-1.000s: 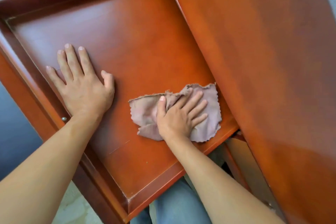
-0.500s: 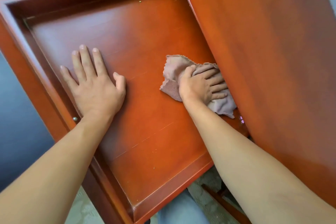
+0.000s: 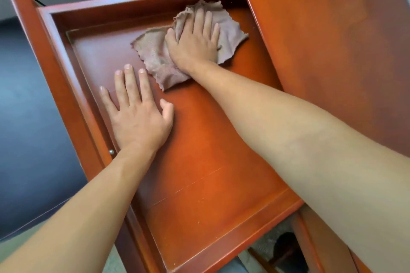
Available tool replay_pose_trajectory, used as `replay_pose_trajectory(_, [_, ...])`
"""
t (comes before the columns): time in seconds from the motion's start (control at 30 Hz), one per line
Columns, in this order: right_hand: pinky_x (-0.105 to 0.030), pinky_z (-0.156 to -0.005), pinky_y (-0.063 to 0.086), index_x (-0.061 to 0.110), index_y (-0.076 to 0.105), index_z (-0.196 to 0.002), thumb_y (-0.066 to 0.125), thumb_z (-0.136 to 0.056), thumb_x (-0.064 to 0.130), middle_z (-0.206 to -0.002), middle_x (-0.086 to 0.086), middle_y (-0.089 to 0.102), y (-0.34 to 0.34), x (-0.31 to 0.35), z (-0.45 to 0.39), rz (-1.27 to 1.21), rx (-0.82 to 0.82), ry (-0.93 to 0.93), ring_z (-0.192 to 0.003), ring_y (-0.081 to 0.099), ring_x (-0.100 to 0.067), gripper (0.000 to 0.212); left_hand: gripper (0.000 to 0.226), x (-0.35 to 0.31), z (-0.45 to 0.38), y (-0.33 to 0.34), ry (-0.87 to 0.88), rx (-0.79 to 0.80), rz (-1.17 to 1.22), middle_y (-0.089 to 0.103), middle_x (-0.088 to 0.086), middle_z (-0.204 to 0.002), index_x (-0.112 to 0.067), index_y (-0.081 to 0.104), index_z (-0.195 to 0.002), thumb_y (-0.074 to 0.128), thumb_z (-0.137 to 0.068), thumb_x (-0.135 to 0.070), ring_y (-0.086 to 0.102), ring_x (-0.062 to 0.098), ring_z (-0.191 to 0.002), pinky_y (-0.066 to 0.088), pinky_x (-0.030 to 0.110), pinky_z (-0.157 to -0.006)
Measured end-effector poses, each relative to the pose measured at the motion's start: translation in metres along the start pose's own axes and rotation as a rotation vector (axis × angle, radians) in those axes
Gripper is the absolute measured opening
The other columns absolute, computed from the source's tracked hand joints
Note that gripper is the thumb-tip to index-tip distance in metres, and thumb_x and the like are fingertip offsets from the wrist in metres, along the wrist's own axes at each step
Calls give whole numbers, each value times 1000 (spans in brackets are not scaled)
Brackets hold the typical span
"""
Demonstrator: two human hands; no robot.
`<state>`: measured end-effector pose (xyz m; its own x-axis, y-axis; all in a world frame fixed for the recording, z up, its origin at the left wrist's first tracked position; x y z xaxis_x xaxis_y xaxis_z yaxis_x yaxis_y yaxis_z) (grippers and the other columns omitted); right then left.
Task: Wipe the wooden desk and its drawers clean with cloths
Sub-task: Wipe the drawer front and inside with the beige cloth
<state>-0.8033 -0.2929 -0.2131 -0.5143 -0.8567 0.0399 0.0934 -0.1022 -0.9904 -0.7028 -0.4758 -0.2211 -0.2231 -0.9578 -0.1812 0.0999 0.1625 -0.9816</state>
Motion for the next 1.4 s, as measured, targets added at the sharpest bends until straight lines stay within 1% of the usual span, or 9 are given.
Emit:
replay_pose_trajectory(0.13, [-50, -126, 6, 9, 27, -160, 26, -96, 56, -170, -12, 15, 17, 12, 61, 34, -44, -103, -157, 10, -29, 79, 83, 0, -1, -1, 14, 24, -38, 9, 16, -173, -2, 29, -160, 36, -95, -52, 2, 30, -161, 1, 63, -126])
replay_pose_trajectory(0.23, [-54, -124, 14, 2, 43, -152, 26, -92, 57, -165, -19, 27, 21, -29, 112, -51, -94, 181, -154, 21, -34, 83, 81, 0, -1, -1, 15, 28, -40, 3, 13, -174, -9, 15, -165, 29, -97, -50, -2, 29, -161, 1, 63, -126])
replay_pose_trajectory(0.53, [-67, -120, 13, -12, 39, -148, 30, -95, 49, -168, -24, 4, 42, -86, 261, 48, 77, 361, -156, 2, -42, 81, 79, -4, -3, -13, 12, 60, -16, 8, 13, -174, -13, 15, -166, 26, -96, -47, 4, 29, -161, 4, 62, -126])
replay_pose_trajectory(0.63, [-66, -121, 12, -7, 44, -146, 33, -96, 50, -169, -21, 10, 37, -45, 228, 71, 20, 67, -156, 5, -41, 76, 76, 0, -10, -30, 114, 179, -27, 11, 16, -173, -10, 19, -165, 34, -97, -41, 9, 31, -160, 11, 55, -128])
replay_pose_trajectory(0.77, [-59, -123, 10, 9, 28, -159, 24, -99, 52, -170, -13, 14, 32, 28, 170, 77, -18, -448, -158, 7, -33, 74, 57, 27, 1, -69, 296, 122, -215, 55, 22, -146, 2, 61, -132, 34, -93, -30, 38, 38, -148, 13, 56, -126])
replay_pose_trajectory(0.87, [-53, -126, 3, 15, 20, -162, 25, -99, 60, -171, -8, 10, 28, 48, 126, 108, 66, -725, -158, 3, -25, 78, 58, 38, 27, -83, 371, 73, -309, 54, 25, -146, 7, 55, -139, 41, -93, -25, 36, 43, -148, 9, 62, -126])
replay_pose_trajectory(1.03, [-53, -126, 4, 9, 19, -161, 26, -97, 59, -171, -10, 8, 15, -20, 65, 29, -9, -38, -158, 5, -27, 82, 64, 45, 33, -92, 260, -39, -204, 40, 23, -160, 5, 47, -148, 49, -89, -21, 23, 39, -156, 11, 57, -128])
replay_pose_trajectory(1.13, [-59, -122, 13, 0, 34, -155, 29, -96, 54, -168, -17, 16, 16, -42, 110, -3, -93, 125, -156, 14, -34, 81, 69, 61, 41, -89, 86, -63, -42, 31, 21, -165, 6, 39, -152, 53, -89, -18, 15, 35, -159, 12, 49, -130])
replay_pose_trajectory(1.4, [-59, -125, 10, 8, 10, -163, 43, -97, 50, -170, -16, -6, 47, 19, 295, 63, 89, -572, -157, -6, -34, 85, 65, 61, 31, -85, 32, -123, 87, 33, 20, -165, 6, 37, -154, 49, -97, -24, 16, 33, -159, 18, 49, -129])
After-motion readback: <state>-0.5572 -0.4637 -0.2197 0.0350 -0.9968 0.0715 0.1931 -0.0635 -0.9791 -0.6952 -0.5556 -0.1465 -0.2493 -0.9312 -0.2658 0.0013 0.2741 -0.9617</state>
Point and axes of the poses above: each hand's wrist, its own z-axis away from the middle knuckle, its own y-axis out of the palm, x = y × z, the point moved 5 cm from there along -z, towards the middle knuckle
